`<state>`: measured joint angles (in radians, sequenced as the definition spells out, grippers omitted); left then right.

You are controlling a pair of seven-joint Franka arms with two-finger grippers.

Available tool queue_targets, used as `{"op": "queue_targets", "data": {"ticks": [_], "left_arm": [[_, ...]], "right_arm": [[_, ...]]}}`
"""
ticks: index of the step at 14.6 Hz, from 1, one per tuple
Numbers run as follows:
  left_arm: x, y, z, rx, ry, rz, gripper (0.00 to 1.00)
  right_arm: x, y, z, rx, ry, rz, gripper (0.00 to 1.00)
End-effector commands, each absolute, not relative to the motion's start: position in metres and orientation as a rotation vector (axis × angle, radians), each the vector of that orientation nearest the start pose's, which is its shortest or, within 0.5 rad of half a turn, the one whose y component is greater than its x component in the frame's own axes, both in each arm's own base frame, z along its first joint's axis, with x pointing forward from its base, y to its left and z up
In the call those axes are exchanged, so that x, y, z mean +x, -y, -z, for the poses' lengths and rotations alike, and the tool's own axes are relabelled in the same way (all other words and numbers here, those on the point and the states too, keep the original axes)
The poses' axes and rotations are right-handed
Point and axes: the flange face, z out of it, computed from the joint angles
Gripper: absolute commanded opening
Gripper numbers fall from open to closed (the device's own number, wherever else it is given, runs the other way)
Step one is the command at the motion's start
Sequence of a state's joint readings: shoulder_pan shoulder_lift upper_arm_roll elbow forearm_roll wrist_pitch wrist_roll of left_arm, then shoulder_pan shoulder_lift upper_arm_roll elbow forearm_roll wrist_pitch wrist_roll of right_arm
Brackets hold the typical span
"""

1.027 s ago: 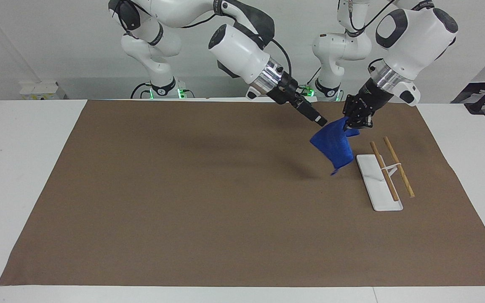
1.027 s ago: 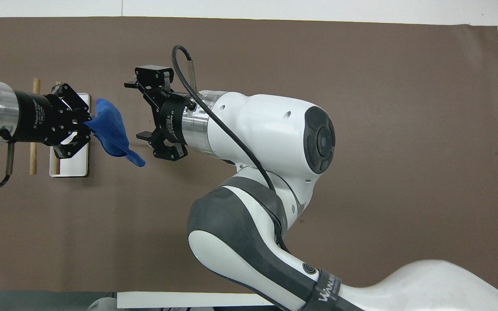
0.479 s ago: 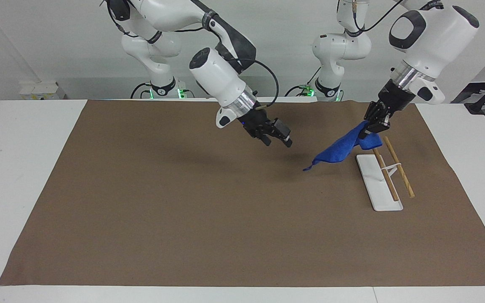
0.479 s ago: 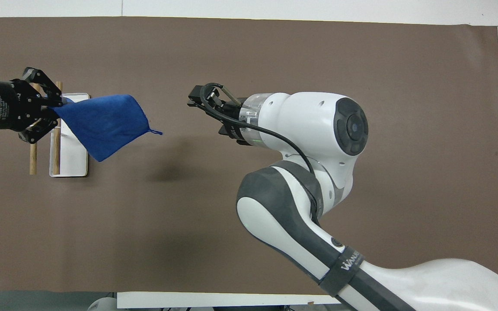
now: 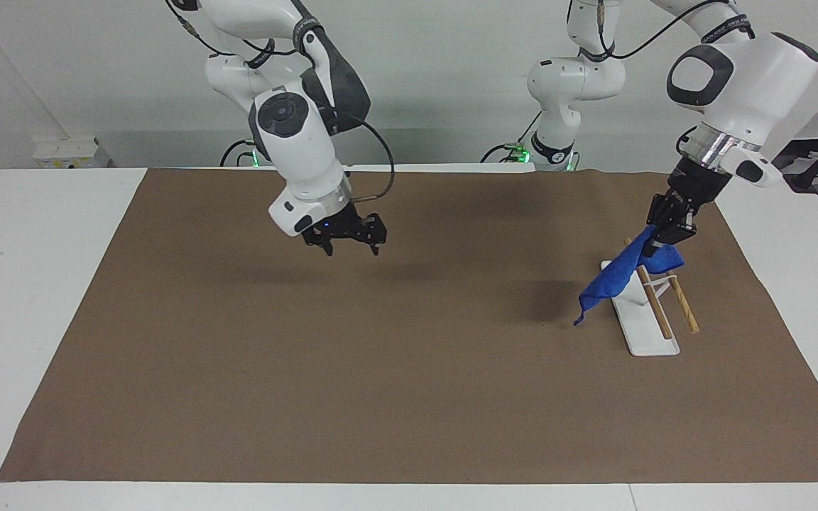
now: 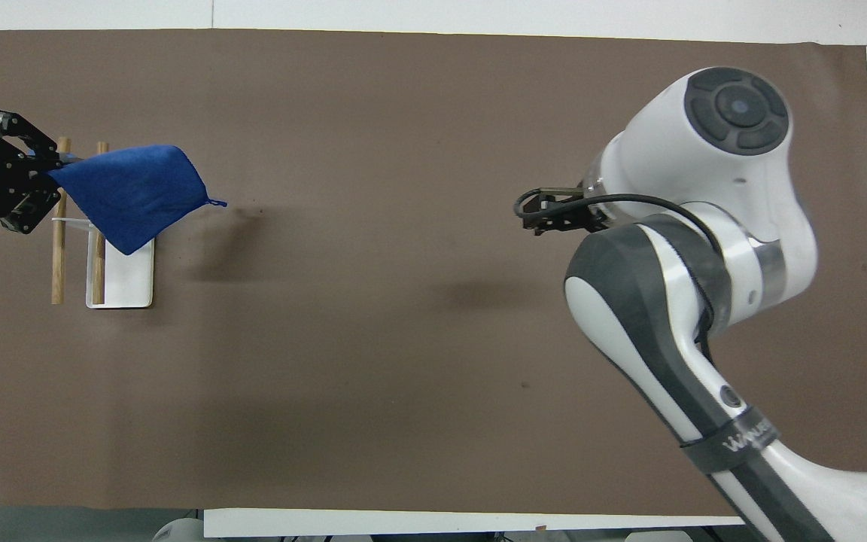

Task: Right arm passes towel to left arm to hang
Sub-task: 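Open the right gripper and withdraw it while the left gripper holds the towel, then lower the towel with the left gripper over the wooden rods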

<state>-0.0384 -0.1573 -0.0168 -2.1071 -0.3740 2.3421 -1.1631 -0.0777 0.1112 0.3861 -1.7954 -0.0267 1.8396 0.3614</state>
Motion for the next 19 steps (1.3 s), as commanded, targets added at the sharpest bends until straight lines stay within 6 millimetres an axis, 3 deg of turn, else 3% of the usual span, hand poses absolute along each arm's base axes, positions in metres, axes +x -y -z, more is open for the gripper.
{"op": "queue_targets", "data": {"ticks": [1, 3, 5, 6, 9, 12, 13, 16, 19], "left_arm": [[0.538, 0.028, -0.516, -2.699, 2.421, 0.288, 0.01], [0.539, 0.012, -0.506, -2.647, 2.465, 0.302, 0.01], [0.544, 0.003, -0.5, -2.63, 2.484, 0.354, 0.01], [0.547, 0.0, -0.497, -2.649, 2.459, 0.384, 0.01], [0.553, -0.015, -0.5, -2.826, 2.197, 0.503, 0.01], [0.555, -0.023, -0.504, -2.902, 2.061, 0.558, 0.0], [0.56, -0.03, -0.505, -2.912, 2.033, 0.577, 0.0], [0.574, -0.047, -0.524, -3.005, 1.849, 0.615, 0.0], [0.573, -0.063, -0.524, -3.039, 1.747, 0.606, 0.0]], "right_arm": [[0.567, -0.106, -0.527, -3.192, -0.111, -0.069, 1.0], [0.581, -0.04, -0.559, -3.166, -0.274, 0.008, 1.0], [0.574, -0.012, -0.572, -3.18, -0.159, -0.038, 1.0], [0.57, 0.0, -0.589, -3.18, -0.143, -0.043, 1.0], [0.565, 0.025, -0.61, -3.18, -0.168, -0.043, 1.0], [0.56, 0.088, -0.62, -3.146, -0.022, -0.008, 1.0], [0.558, 0.098, -0.617, -3.124, -0.014, -0.014, 1.0], [0.56, 0.091, -0.617, -3.123, 0.005, -0.016, 1.0], [0.56, 0.087, -0.616, -3.118, -0.028, -0.04, 1.0]]}}
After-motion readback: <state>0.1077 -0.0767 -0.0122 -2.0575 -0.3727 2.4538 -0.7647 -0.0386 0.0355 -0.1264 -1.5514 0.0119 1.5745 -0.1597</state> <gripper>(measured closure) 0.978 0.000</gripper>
